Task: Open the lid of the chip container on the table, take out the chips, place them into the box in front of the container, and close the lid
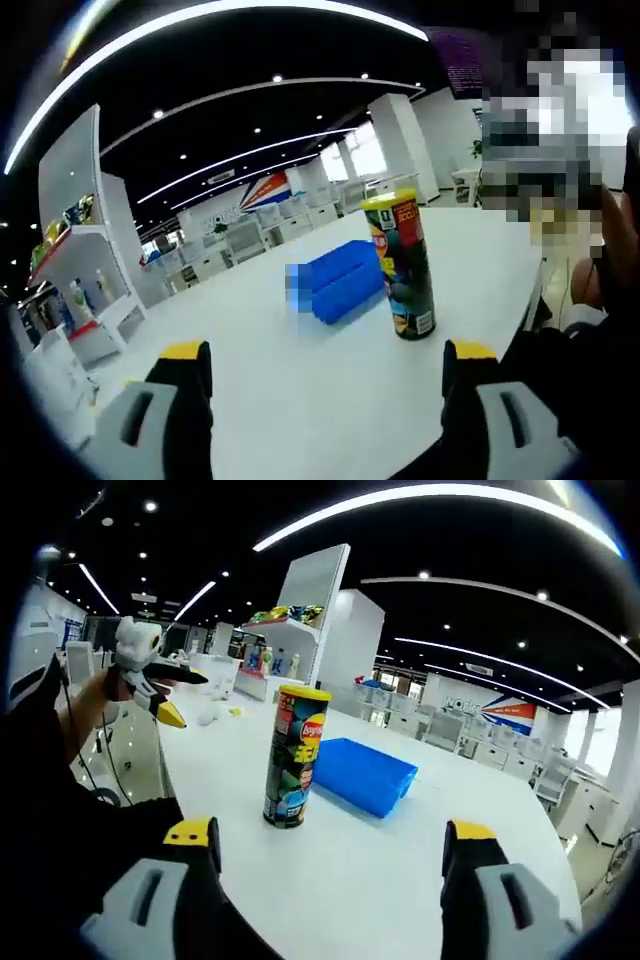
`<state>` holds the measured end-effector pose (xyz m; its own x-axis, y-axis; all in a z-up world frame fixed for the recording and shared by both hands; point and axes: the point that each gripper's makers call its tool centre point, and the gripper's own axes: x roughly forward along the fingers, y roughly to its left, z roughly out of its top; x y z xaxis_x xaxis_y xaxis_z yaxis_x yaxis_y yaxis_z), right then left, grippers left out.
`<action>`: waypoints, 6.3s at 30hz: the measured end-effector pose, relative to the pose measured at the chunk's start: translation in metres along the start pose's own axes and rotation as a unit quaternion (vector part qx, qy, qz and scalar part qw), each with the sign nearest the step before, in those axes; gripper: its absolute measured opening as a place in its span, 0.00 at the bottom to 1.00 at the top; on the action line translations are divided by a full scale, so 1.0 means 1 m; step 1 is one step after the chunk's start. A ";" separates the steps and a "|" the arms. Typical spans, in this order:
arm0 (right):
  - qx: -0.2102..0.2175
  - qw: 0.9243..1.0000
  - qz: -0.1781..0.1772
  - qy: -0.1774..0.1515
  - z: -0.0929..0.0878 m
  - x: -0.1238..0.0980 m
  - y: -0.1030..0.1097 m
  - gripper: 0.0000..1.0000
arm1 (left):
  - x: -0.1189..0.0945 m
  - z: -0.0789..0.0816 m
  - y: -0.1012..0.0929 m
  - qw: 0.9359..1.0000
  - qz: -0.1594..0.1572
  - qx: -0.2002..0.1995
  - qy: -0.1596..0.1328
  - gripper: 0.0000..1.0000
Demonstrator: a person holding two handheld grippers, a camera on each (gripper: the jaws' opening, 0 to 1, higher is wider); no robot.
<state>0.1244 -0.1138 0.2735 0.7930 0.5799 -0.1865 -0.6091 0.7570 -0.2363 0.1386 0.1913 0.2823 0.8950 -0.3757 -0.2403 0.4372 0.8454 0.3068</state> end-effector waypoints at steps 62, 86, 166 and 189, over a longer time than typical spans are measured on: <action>-0.011 1.000 -0.004 0.015 -0.006 0.001 -0.002 0.82 | 0.002 0.004 0.000 1.000 -0.004 -0.004 -0.009 0.95; -0.024 1.000 -0.009 0.016 0.002 -0.001 -0.004 0.81 | 0.087 0.062 -0.077 0.982 -0.146 -0.009 -0.120 0.92; 0.026 0.995 0.074 -0.058 0.110 0.165 0.035 0.58 | 0.157 0.013 -0.138 0.852 -0.451 -0.140 -0.224 0.48; 0.141 0.984 0.086 -0.070 0.102 0.171 0.040 0.45 | 0.155 0.012 -0.139 0.851 -0.452 -0.136 -0.231 0.48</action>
<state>0.2359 0.0459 0.3298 0.6834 0.7273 -0.0630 -0.7245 0.6863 0.0644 0.2177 0.0105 0.2136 0.1708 -0.9751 0.1416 0.9849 0.1650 -0.0514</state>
